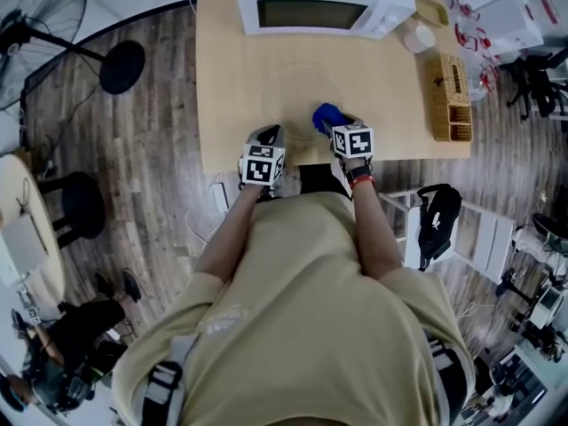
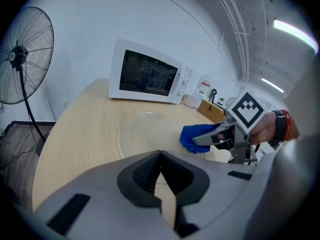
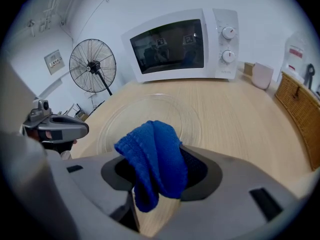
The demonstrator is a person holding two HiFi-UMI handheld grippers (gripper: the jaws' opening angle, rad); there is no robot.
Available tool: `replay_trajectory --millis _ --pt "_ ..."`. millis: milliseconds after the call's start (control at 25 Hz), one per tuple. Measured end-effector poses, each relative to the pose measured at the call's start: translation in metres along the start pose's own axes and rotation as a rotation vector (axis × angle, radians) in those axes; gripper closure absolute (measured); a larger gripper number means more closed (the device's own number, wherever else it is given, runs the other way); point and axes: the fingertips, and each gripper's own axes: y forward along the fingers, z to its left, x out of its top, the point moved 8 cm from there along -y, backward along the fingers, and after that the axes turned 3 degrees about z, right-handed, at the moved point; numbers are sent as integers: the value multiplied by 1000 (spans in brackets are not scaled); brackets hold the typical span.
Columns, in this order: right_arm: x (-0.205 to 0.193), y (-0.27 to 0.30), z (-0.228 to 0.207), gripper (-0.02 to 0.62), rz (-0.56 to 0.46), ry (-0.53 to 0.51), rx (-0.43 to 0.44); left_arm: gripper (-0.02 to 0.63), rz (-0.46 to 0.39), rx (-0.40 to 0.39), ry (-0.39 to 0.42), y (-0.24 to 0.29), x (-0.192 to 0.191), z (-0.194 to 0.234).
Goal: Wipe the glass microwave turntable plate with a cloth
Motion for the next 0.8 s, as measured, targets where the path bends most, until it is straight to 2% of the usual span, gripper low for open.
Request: replay_trajectory --millis 120,240,560,800 --pt "1 2 10 377 -1 14 41 586 -9 14 -6 -7 -4 3" --pt "5 7 33 377 -10 10 122 586 -17 31 -13 -15 -8 8" --pt "17 18 103 377 7 -118 297 586 -57 84 -35 -39 -18 23" --pt "13 26 123 377 56 -189 338 586 -71 112 -48 -47 -22 29"
